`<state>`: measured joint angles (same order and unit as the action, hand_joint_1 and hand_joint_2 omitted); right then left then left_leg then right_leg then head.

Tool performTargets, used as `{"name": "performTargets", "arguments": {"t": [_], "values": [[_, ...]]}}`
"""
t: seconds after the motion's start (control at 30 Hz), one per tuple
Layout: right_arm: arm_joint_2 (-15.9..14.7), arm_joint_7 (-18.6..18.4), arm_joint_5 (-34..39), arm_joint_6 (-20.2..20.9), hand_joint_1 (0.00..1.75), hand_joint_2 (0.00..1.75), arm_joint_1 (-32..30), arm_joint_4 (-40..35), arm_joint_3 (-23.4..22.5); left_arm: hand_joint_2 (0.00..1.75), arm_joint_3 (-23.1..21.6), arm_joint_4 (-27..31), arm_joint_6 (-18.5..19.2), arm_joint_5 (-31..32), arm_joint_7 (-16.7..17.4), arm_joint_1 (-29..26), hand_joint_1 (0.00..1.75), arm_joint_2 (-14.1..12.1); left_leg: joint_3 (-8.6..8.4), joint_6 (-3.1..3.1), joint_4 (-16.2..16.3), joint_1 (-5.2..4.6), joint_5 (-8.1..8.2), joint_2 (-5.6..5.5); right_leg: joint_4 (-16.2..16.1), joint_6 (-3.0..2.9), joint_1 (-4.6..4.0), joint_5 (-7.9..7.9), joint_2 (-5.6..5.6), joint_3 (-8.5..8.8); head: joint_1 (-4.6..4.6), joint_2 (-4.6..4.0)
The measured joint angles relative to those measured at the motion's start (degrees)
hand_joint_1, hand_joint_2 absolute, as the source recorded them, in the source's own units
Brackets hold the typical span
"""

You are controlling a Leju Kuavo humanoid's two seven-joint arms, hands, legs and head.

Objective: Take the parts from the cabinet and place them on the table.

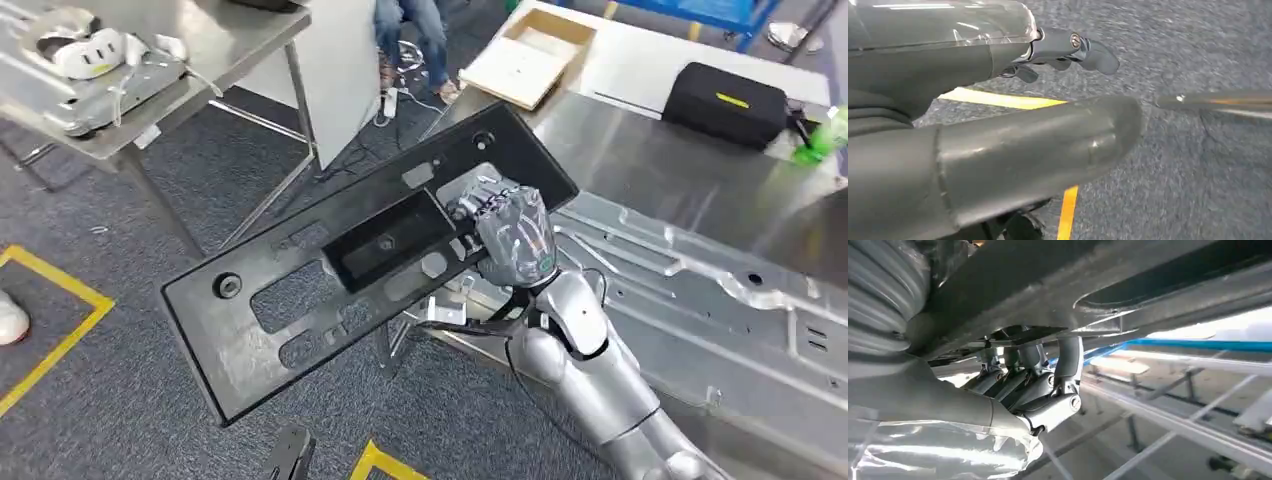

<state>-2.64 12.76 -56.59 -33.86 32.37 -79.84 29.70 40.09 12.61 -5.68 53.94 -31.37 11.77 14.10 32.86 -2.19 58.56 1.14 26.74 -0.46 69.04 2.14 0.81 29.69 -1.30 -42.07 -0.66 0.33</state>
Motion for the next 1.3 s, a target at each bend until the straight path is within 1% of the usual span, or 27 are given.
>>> {"name": "performTargets", "arguments": {"t": [0.07, 0.1, 0.17, 0.2, 0.23, 0.27, 0.37, 0.4, 0.53, 0.57, 0.6, 0.63, 0.67, 0.7, 0.73, 0.77, 0.8, 0.83, 0.93, 0.97, 1.03, 1.07, 1.13, 1.17, 1.2, 1.27, 1.3], "values": [[0.0, -0.02, -0.19, -0.02, 1.75, 1.75, -0.16, 0.3, -0.02, 0.0, 0.0, 0.0, 0.0, -0.09, -0.56, -0.26, 0.0, -0.09, 0.06, -0.1, 0.04, -0.2, 0.07, 1.71, 7.13, 0.16, 0.03, 2.38, 0.91, -3.24, 0.02, 0.0], [-0.02, -0.04, -0.31, -0.04, 1.75, 1.75, -0.27, 0.5, -0.09, 0.0, 0.0, 0.0, -0.04, -0.09, -0.9, -0.29, 0.0, -0.11, 0.03, -0.11, 0.05, -0.21, 0.1, 2.46, 7.15, 0.17, 0.04, 1.66, 1.04, -3.12, 0.02, 0.0], [-0.02, -0.17, -0.37, -0.07, 1.75, 1.75, -0.28, 0.87, -0.37, 0.0, -0.02, 0.0, -0.39, 0.04, -1.29, -0.16, 0.0, -0.09, -0.14, -0.05, 0.06, -0.25, 0.28, 3.77, 0.22, -0.17, -0.03, -2.5, 1.59, 0.87, 0.02, 0.0], [-0.02, -0.17, -0.37, -0.07, 1.75, 1.75, -0.2, 0.9, -0.53, 0.0, -0.04, 0.0, -0.52, 0.17, -1.35, -0.1, 0.0, -0.04, -0.38, 0.09, 0.06, -0.31, 0.45, 4.37, -5.76, -0.6, -0.23, -4.97, 2.97, 4.27, 0.0, 0.0], [-0.02, -0.2, -0.37, -0.09, 1.75, 1.75, -0.03, 0.9, -0.74, 0.0, -0.07, 0.0, -0.52, 0.24, -1.35, -0.1, 0.0, -0.02, -0.53, 0.32, 0.05, -0.44, 0.63, 4.88, -9.53, -1.13, -0.83, -4.71, 6.05, 6.11, 0.02, 0.0], [0.0, -0.2, -0.37, -0.09, 1.75, 1.75, 0.16, 0.96, -0.81, 0.0, -0.07, 0.0, -0.52, 0.31, -1.33, -0.07, 0.0, -0.02, -0.46, 0.62, 0.24, -0.93, 0.8, 5.3, -10.05, -1.56, -1.5, -4.78, 6.33, 6.33, 0.02, 0.0], [-0.09, -0.26, -0.39, -0.15, 1.75, 1.75, 0.15, 1.29, -1.29, 0.0, -0.11, 0.0, -0.35, 0.61, -1.2, -0.02, 0.0, -0.04, -0.91, 1.14, -0.1, -1.03, 0.89, 7.13, -9.91, -2.06, -1.53, -4.86, 4.22, 5.85, 0.05, 0.0], [-0.09, -0.28, -0.42, -0.15, 1.75, 1.75, 0.11, 1.31, -1.38, 0.0, -0.13, 0.0, -0.24, 0.59, -1.11, 0.08, 0.0, -0.04, -1.0, 1.75, 0.04, -1.02, 1.4, 6.88, -10.58, -2.59, -0.8, -5.22, 3.52, 6.3, 0.09, 0.0], [-0.07, -0.28, -0.42, -0.15, 1.75, 1.75, 0.11, 1.31, -1.38, 0.0, -0.13, 0.0, -0.2, 0.59, -1.09, 0.1, 0.0, -0.06, -0.91, 1.82, 0.11, -0.97, 1.53, 6.6, -10.65, -2.62, -0.7, -5.25, 3.5, 6.34, 0.07, 0.0], [-0.07, -0.28, -0.42, -0.15, 1.75, 1.75, 0.11, 1.31, -1.38, 0.0, -0.13, 0.0, -0.17, 0.59, -1.07, 0.14, 0.0, -0.09, -0.76, 1.88, 0.22, -0.88, 1.7, 6.13, -10.71, -2.63, -0.63, -5.27, 3.46, 6.36, 0.07, 0.0], [-0.11, -0.28, -0.42, -0.15, 1.75, 1.75, 0.32, 1.35, -1.4, 0.0, -0.13, 0.0, -0.02, 0.57, -1.05, 0.21, 0.0, -0.11, -0.61, 2.05, 1.37, -0.67, 2.57, 3.62, -10.86, -2.83, -0.63, -5.4, 2.89, 6.4, 0.0, 0.0], [-0.09, -0.28, -0.42, -0.15, 1.75, 1.75, 0.41, 1.44, -1.4, 0.0, -0.13, 0.0, 0.02, 0.57, -1.05, 0.22, 0.0, -0.11, -0.08, 2.08, 2.69, -0.59, 3.45, 2.64, -10.85, -3.14, -0.55, -5.47, 2.68, 6.37, 0.04, 0.0], [0.15, -0.35, -0.42, -0.26, 1.75, 1.75, 0.4, 1.86, -1.4, 0.0, -0.13, 0.0, 0.15, 0.55, -0.81, -0.15, 0.0, -0.26, 6.21, 2.5, 16.02, -0.43, 9.23, 0.97, -10.72, -3.36, -0.47, -5.53, 0.5, 6.21, 0.07, 0.0], [0.15, -0.44, -0.44, -0.31, 1.75, 1.75, 0.24, 2.25, -1.4, 0.0, -0.13, 0.0, 0.15, 0.55, -0.7, -0.31, 0.0, -0.37, 6.68, 2.56, 16.03, -0.41, 6.78, 0.95, -10.37, -3.35, -0.44, -5.51, -1.32, 6.15, 0.07, 0.0], [0.15, -0.48, -0.44, -0.35, 1.75, 1.75, 0.22, 2.36, -1.42, 0.0, -0.13, 0.0, 0.15, 0.55, -0.7, -0.25, 0.0, -0.39, 5.15, 2.51, 12.24, -0.35, 4.18, 0.84, -10.21, -3.29, -0.41, -5.48, -2.1, 6.16, 0.07, 0.0], [0.15, -0.61, -0.44, -0.39, 1.75, 1.75, 0.24, 2.4, -1.53, 0.0, -0.13, 0.0, 0.15, 0.59, -0.7, -0.17, 0.0, -0.46, 2.84, 2.37, 6.77, -0.19, 1.1, -0.15, -9.96, -3.13, -0.36, -5.38, -2.95, 6.15, 0.07, 0.0], [0.15, -0.77, -0.42, -0.44, 1.75, 1.75, 0.24, 2.45, -1.71, 0.0, -0.13, 0.0, 0.15, 0.61, -0.7, -0.18, 0.0, -0.5, 1.36, 2.19, 2.71, 0.07, -0.3, -2.45, -9.66, -2.9, -0.28, -5.24, -3.46, 5.97, 0.07, 0.0], [0.15, -0.83, -0.39, -0.61, 1.75, 1.75, 0.35, 2.58, -1.84, 0.0, -0.13, 0.0, 0.13, 0.63, -0.7, -0.18, 0.0, -0.52, 0.83, 2.18, 1.65, 0.19, 0.39, -4.07, -9.13, -2.47, -0.64, -5.19, -4.12, 5.52, 0.07, 0.0], [0.11, -0.87, -0.28, -1.05, 1.75, 1.75, 0.22, 3.13, -2.41, 0.0, -0.17, 0.0, 0.13, 0.66, -0.61, -0.22, 0.0, -0.59, 0.76, 1.46, 1.41, -0.3, 0.39, -2.62, -9.52, -1.22, -0.01, -6.0, -5.84, 4.72, 0.09, 0.0], [0.0, -0.85, -0.28, -1.09, 1.75, 1.75, 0.2, 3.3, -2.73, 0.0, -0.22, 0.0, 0.13, 0.63, -0.61, -0.08, 0.0, -0.52, 0.59, 0.79, 0.7, 0.07, -0.07, -1.93, -9.58, -0.83, -0.11, -6.16, -6.42, 4.58, 0.07, 0.0], [-0.09, -0.87, -0.24, -1.18, 1.75, 1.75, 0.26, 3.61, -3.1, 0.0, -0.28, 0.0, 0.13, 0.7, -0.63, 0.2, 0.0, -0.55, 0.44, -0.02, 0.26, 0.11, -0.46, -0.62, -6.69, -0.43, -0.37, -3.81, -1.39, 3.37, -0.18, 0.0], [-0.09, -0.9, -0.13, -1.27, 1.75, 1.75, 0.36, 3.8, -3.28, 0.0, -0.37, 0.0, 0.13, 0.7, -0.63, 0.18, 0.0, -0.55, 0.5, -0.2, 0.26, -0.04, -0.46, 0.13, -2.71, -0.14, -0.26, -1.6, -0.14, 1.54, -0.17, 0.0], [-0.09, -0.94, 0.04, -1.46, 1.75, 1.75, 0.16, 4.53, -3.69, 0.0, -0.46, 0.0, 0.13, 0.72, -0.59, 0.0, 0.0, -0.74, 0.6, -0.26, 0.27, -0.15, -0.41, 1.73, 5.86, 0.27, 0.03, 1.86, 0.78, -2.53, -0.17, 0.0], [-0.09, -0.94, 0.04, -1.49, 1.75, 1.75, -0.01, 4.83, -3.87, 0.0, -0.48, 0.0, 0.13, 0.72, -0.57, -0.02, 0.0, -0.76, 0.62, -0.26, 0.28, -0.16, -0.41, 2.37, 7.28, 0.36, 0.09, 1.82, 0.96, -3.18, -0.15, 0.0], [-0.13, -0.92, 0.04, -1.51, 1.75, 1.75, -0.14, 5.14, -4.0, 0.0, -0.5, 0.0, 0.13, 0.72, -0.55, 0.0, 0.0, -0.76, 0.6, -0.22, 0.28, -0.16, -0.37, 3.03, 6.21, 0.38, 0.12, 0.62, 1.11, -2.56, -0.17, 0.0], [-0.22, -0.85, 0.04, -1.57, 1.75, 1.75, -0.14, 5.62, -4.44, 0.0, -0.63, 0.0, 0.15, 0.79, -0.55, 0.1, 0.0, -0.74, 0.44, -0.09, 0.28, -0.2, -0.23, 4.2, -2.4, -0.01, 0.03, -3.85, 1.9, 2.21, -0.17, 0.0], [-0.35, -0.87, 0.09, -1.62, 1.75, 1.75, -0.1, 5.7, -4.68, 0.0, -0.7, 0.0, 0.15, 0.79, -0.55, 0.12, 0.0, -0.74, 0.24, 0.07, 0.28, -0.24, -0.11, 4.67, -7.81, -0.54, -0.29, -5.81, 3.67, 5.34, -0.15, 0.0]]}}
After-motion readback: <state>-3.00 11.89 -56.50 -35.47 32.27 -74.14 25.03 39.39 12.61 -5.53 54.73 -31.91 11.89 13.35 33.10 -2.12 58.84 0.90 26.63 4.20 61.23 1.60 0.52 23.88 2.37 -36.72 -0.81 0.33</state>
